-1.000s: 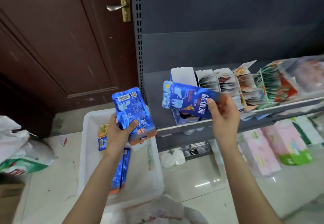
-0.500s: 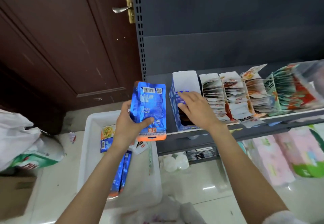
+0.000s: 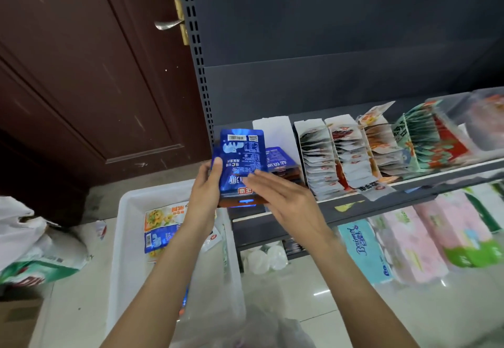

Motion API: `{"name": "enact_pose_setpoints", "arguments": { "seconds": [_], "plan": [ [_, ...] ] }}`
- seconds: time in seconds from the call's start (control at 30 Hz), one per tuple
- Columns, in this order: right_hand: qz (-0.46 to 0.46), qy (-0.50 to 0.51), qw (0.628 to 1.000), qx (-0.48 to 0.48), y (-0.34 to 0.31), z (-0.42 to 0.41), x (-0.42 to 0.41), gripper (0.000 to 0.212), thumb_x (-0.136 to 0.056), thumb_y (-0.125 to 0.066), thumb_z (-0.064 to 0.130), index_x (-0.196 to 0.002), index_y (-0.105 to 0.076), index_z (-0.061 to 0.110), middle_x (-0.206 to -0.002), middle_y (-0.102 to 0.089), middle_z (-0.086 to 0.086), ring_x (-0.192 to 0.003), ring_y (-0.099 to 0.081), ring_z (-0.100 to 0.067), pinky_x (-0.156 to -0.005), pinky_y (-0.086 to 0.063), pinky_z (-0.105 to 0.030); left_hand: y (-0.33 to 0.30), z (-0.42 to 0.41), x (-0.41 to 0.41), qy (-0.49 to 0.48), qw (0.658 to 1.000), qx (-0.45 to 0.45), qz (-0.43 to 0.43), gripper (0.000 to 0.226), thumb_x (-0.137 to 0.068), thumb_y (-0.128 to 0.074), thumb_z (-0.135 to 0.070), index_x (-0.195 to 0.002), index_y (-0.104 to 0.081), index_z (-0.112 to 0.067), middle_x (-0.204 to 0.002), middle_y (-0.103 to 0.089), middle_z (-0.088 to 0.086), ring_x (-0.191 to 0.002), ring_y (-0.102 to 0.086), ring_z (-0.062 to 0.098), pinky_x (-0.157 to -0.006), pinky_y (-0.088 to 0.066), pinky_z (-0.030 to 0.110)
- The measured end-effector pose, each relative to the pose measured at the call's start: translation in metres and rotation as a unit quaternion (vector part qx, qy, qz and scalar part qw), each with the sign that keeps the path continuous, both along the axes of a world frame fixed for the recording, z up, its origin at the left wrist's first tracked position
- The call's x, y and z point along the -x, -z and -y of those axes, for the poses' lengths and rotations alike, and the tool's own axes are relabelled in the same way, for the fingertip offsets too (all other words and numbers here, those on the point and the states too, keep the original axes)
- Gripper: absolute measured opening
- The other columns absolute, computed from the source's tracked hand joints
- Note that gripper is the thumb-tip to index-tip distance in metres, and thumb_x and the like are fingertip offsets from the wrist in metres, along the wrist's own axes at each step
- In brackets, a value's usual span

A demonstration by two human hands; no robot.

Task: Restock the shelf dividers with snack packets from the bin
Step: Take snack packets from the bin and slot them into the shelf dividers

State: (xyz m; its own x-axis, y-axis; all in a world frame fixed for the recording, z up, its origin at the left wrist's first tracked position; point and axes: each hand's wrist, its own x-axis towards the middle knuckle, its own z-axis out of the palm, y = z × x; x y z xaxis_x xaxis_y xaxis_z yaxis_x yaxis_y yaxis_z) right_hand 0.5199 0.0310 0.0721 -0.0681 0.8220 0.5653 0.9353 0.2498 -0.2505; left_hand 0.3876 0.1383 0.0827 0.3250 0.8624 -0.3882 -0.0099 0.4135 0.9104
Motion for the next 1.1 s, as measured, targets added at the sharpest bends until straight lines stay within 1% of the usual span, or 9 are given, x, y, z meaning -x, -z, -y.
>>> {"name": "enact_pose_setpoints", "arguments": {
  "seconds": [0.1,0.17,0.3,0.4,0.5,0.7,0.8,1.0,1.1],
  "plan": [
    [0.000,-0.025,1.000,0.005,-0.005,0.003,-0.010,0.041,-0.079,-0.072,0.001,-0.118,-0.066,0.010,-0.119,-0.067,-0.005,-0.113,-0.061,-0.015,-0.097,-0.049,-0.030,0.002,0.000,-0.003,-0.015,1.000,-0.027,-0.006,0.025,-0.097,-0.047,-0.038,-0.109,-0.052,-0.016,-0.110,-0.067,0.008,-0.095,-0.066,0.021,-0.084,-0.054,0.035],
    [-0.101,0.035,0.994,-0.008,-0.013,0.007,-0.018,0.027,-0.092,-0.060,0.018,-0.117,-0.065,0.012,-0.108,-0.071,-0.005,-0.096,-0.067,-0.010,-0.081,-0.057,-0.027,0.003,-0.002,0.001,-0.018,0.999,-0.035,-0.011,0.020,-0.097,-0.049,-0.033,-0.111,-0.050,-0.018,-0.105,-0.067,0.005,-0.086,-0.067,0.016,-0.071,-0.057,0.027],
    [-0.444,0.193,0.875,0.010,-0.030,0.005,-0.045,0.017,-0.097,-0.051,0.020,-0.110,-0.061,0.022,-0.094,-0.068,0.005,-0.080,-0.067,-0.001,-0.062,-0.056,-0.019,0.004,-0.011,0.016,-0.017,0.997,-0.065,-0.040,0.017,-0.096,-0.053,-0.026,-0.112,-0.046,-0.023,-0.097,-0.065,-0.005,-0.076,-0.067,0.006,-0.052,-0.054,0.018],
    [-0.505,0.229,0.832,0.019,-0.032,-0.004,-0.064,0.017,-0.097,-0.050,0.009,-0.106,-0.059,0.020,-0.092,-0.067,0.001,-0.077,-0.066,-0.004,-0.065,-0.056,-0.021,0.006,-0.014,0.026,0.002,0.995,-0.078,-0.063,0.017,-0.097,-0.053,-0.024,-0.112,-0.045,-0.024,-0.100,-0.065,-0.007,-0.077,-0.067,0.005,-0.054,-0.053,0.020],
    [-0.479,0.259,0.839,0.012,-0.027,-0.013,-0.072,0.017,-0.098,-0.049,0.013,-0.110,-0.060,0.018,-0.095,-0.066,0.002,-0.079,-0.065,-0.003,-0.069,-0.057,-0.028,0.004,-0.014,0.032,0.012,0.995,-0.075,-0.060,0.012,-0.097,-0.052,-0.025,-0.108,-0.049,-0.027,-0.100,-0.066,-0.009,-0.078,-0.068,0.005,-0.059,-0.052,0.022],
    [-0.151,0.210,0.964,0.056,-0.012,-0.038,-0.069,0.027,-0.097,-0.048,0.010,-0.119,-0.064,0.010,-0.105,-0.070,-0.006,-0.090,-0.066,-0.018,-0.074,-0.045,-0.018,-0.002,-0.010,0.033,0.020,0.996,-0.072,-0.039,0.016,-0.096,-0.053,-0.023,-0.112,-0.053,-0.024,-0.100,-0.068,-0.008,-0.076,-0.070,0.005,-0.058,-0.054,0.019],
    [-0.051,0.183,0.966,0.173,0.002,-0.042,-0.065,0.033,-0.094,-0.048,0.002,-0.124,-0.061,0.008,-0.121,-0.065,-0.010,-0.121,-0.053,-0.026,-0.102,-0.043,-0.034,-0.003,-0.012,0.030,0.003,0.999,-0.043,-0.033,0.011,-0.099,-0.048,-0.018,-0.104,-0.055,-0.024,-0.094,-0.068,-0.007,-0.072,-0.068,0.005,-0.054,-0.053,0.019],
    [-0.129,0.067,0.975,0.166,-0.027,-0.038,-0.055,0.070,-0.089,-0.060,0.004,-0.145,-0.027,0.031,-0.154,-0.025,0.007,-0.144,-0.015,-0.012,-0.117,-0.017,-0.029,-0.010,-0.029,0.009,0.091,0.995,-0.019,-0.036,0.014,-0.096,-0.047,-0.016,-0.098,-0.059,-0.021,-0.082,-0.067,-0.001,-0.056,-0.062,0.003,-0.051,-0.047,0.015],
    [-0.164,-0.025,0.977,0.131,-0.048,-0.040,-0.059,0.057,-0.081,-0.072,0.011,-0.130,-0.050,0.031,-0.150,-0.031,0.005,-0.143,-0.018,-0.013,-0.115,-0.021,-0.028,-0.019,-0.040,-0.012,0.234,0.966,-0.094,-0.055,0.018,-0.095,-0.047,-0.012,-0.108,-0.059,-0.016,-0.095,-0.067,0.001,-0.069,-0.063,0.004,-0.059,-0.047,0.013]
  ]
}}
